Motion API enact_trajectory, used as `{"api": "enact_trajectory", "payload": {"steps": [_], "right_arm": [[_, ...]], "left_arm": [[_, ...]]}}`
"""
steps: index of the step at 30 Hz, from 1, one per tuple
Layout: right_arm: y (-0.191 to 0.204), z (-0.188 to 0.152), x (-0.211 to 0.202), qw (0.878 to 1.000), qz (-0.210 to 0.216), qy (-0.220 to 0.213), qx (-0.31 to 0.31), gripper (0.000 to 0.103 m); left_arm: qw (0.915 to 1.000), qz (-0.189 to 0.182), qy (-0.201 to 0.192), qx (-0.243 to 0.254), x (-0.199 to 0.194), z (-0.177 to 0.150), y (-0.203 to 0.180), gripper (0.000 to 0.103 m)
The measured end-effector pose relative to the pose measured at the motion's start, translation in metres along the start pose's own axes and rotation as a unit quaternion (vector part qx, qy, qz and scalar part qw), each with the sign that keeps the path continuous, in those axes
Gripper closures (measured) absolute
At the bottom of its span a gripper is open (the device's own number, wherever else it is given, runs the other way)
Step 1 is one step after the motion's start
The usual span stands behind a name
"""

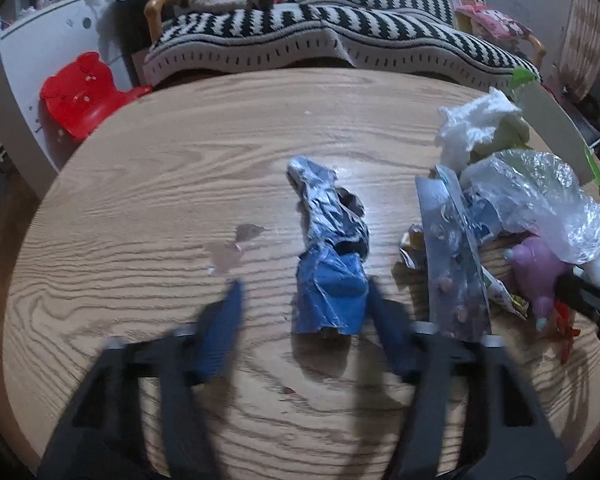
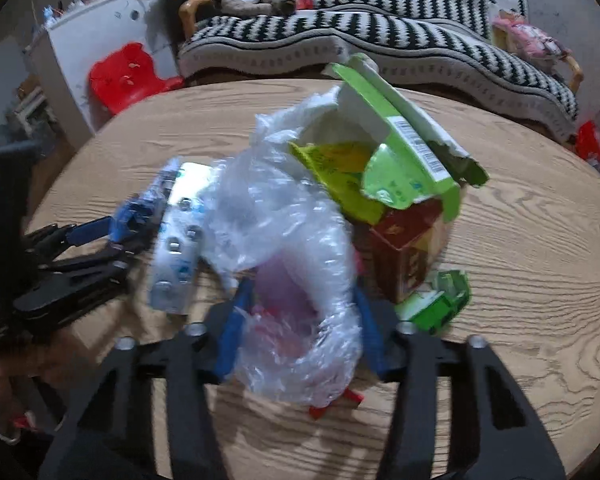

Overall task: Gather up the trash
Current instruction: 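Grasp the blue foil wrapper with the left gripper while the right grasps the plastic bag, then carry both items to the black bin and open both grippers to drop them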

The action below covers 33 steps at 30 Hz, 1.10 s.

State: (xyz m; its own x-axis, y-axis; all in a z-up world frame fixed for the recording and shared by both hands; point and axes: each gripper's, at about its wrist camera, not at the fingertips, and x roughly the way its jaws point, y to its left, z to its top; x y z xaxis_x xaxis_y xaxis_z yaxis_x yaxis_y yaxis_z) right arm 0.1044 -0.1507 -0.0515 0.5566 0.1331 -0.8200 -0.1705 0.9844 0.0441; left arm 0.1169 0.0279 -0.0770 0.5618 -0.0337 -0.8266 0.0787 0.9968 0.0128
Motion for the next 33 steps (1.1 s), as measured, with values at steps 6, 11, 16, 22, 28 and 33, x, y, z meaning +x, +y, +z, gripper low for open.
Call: {"api": "enact_trajectory", "payload": {"steps": [6,11,16,22,28,33], "right_arm": [[-0.010,0.002,-0.032,0.999,0.016,-0.047,0.012,0.089],[-0.019,0.003,-0.060,0.996,0.034,-0.084,0.026,0.089],[-0.032,0.000,-0.078,0.994,0.039,-0.094,0.035,0.089],[-0.073,-0.026,-0.127,0.991,0.016,-0.120,0.060,0.089],[-0.163,-0.087,-0.201,0.979,-0.049,-0.151,0.126,0.089],[-0.247,-0.160,-0.251,0.957,-0.129,-0.156,0.207,0.089]], "left_arm": [[0.9992,-0.007,-0.038,0.002,-0.028,0.004,-0.003,0.083],[0.9979,-0.008,-0.065,0.004,-0.052,0.005,-0.009,0.083],[0.9970,-0.014,-0.075,0.011,-0.071,0.005,-0.021,0.083],[0.9943,-0.045,-0.090,0.035,-0.095,-0.003,-0.053,0.083],[0.9811,-0.122,-0.120,0.091,-0.126,-0.010,-0.144,0.083],[0.9573,-0.210,-0.112,0.164,-0.140,-0.036,-0.251,0.083]]}}
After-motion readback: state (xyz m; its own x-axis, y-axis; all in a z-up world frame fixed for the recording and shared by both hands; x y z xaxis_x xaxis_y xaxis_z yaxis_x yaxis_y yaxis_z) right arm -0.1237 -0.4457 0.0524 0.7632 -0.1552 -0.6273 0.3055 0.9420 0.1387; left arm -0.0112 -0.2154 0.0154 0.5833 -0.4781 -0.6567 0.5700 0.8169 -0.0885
